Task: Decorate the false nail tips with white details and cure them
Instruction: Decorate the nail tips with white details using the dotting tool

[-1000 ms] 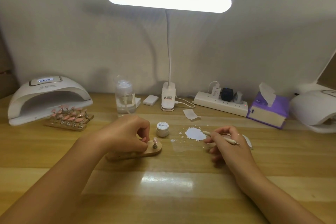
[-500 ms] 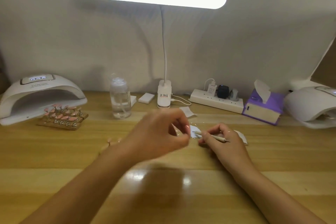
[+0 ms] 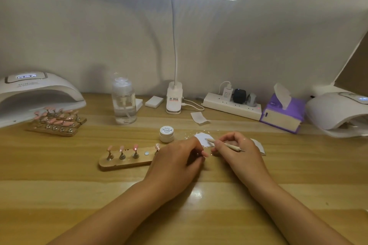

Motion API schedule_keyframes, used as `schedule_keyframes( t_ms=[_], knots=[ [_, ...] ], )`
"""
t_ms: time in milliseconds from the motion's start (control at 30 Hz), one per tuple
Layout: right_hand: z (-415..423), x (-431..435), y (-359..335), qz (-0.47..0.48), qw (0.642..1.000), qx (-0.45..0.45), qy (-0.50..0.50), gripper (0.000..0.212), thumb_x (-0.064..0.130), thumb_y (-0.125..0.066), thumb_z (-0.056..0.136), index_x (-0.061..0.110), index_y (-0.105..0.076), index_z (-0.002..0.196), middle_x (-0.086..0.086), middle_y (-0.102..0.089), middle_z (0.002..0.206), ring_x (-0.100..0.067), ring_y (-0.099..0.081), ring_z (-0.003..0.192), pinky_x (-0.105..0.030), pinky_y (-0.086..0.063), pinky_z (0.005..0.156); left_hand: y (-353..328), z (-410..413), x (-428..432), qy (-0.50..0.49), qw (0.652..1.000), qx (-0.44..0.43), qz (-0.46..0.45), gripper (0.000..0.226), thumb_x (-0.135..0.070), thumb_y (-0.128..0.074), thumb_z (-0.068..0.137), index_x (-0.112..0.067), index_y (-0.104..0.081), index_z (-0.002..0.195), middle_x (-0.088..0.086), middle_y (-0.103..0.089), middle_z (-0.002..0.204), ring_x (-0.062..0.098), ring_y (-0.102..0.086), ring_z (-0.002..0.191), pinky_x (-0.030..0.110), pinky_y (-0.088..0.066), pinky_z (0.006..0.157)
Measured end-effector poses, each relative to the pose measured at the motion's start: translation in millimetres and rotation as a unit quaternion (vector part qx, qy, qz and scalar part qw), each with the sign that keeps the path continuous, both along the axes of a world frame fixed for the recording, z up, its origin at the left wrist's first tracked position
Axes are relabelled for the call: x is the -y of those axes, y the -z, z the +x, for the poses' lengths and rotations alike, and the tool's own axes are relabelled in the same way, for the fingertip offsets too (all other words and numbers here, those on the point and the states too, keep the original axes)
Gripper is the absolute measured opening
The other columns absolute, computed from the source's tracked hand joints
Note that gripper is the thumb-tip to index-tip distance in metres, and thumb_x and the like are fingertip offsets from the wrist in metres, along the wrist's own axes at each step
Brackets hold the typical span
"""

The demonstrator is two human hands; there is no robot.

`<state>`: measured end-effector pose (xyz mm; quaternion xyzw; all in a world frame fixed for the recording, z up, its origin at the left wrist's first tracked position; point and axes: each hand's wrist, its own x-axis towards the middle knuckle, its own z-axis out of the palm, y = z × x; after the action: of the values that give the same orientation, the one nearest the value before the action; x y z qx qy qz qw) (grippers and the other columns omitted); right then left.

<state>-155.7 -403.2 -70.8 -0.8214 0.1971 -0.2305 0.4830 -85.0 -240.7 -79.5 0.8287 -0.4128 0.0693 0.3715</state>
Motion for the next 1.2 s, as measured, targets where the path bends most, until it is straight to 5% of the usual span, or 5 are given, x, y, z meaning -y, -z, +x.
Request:
schedule_keyframes(
  t_ms=[200, 433, 633, 833, 1200],
  knots=[
    [-1, -1, -1, 0.003, 1.0, 0.002, -0.011, 0.006, 0.03, -0.069, 0.088, 0.026, -0.066, 0.088, 0.013, -0.076, 0.076, -0.003, -0.07, 0.086, -0.039, -0.052, 0.091, 0, 3, 0, 0.012, 0.999, -0.033, -0.03, 0.01, -0.021, -0.064, 0.09, -0.031, -0.063, 0.089, -0.014, -0.071, 0.091, 0.007, -0.065, 0.089, 0.038, -0.053, 0.078],
    [1, -3, -9, 0.135, 0.986, 0.098, 0.007, 0.007, 0.024, -0.057, 0.098, 0.026, -0.06, 0.105, 0.01, -0.077, 0.087, -0.007, -0.067, 0.063, -0.023, -0.05, 0.052, 0, 2, 0, 0.031, 0.999, -0.014, -0.006, 0.024, -0.012, -0.06, 0.091, -0.034, -0.053, 0.084, -0.013, -0.068, 0.093, 0.008, -0.061, 0.091, 0.039, -0.051, 0.078],
    [2, -15, -9, 0.243, 0.965, 0.101, 0.012, 0.021, 0.026, -0.071, 0.09, 0.01, -0.057, 0.089, 0.005, -0.053, 0.048, -0.004, -0.043, 0.039, -0.016, -0.035, 0.037, -3, 2, 2, 0.047, 0.999, -0.002, 0.003, 0.019, -0.013, -0.063, 0.09, -0.03, -0.057, 0.083, -0.013, -0.065, 0.093, 0.004, -0.057, 0.088, 0.03, -0.049, 0.077],
    [-1, -20, -9, 0.211, 0.973, 0.095, -0.002, 0.017, 0.009, -0.064, 0.088, 0.01, -0.052, 0.075, -0.004, -0.059, 0.05, -0.009, -0.048, 0.041, -0.018, -0.039, 0.039, -1, 5, 2, 0.053, 0.998, -0.023, -0.008, 0.019, -0.014, -0.066, 0.088, -0.031, -0.061, 0.082, -0.018, -0.063, 0.085, -0.002, -0.056, 0.077, 0.013, -0.038, 0.067],
    [0, -22, -6, 0.14, 0.988, 0.065, -0.015, 0.021, 0.008, -0.062, 0.078, 0.013, -0.046, 0.065, -0.008, -0.061, 0.049, -0.014, -0.051, 0.043, -0.024, -0.039, 0.042, 1, 7, 4, 0.045, 0.998, -0.044, -0.017, 0.016, -0.016, -0.069, 0.087, -0.03, -0.064, 0.082, -0.016, -0.065, 0.082, 0.0, -0.06, 0.073, 0.018, -0.041, 0.066]
  ],
)
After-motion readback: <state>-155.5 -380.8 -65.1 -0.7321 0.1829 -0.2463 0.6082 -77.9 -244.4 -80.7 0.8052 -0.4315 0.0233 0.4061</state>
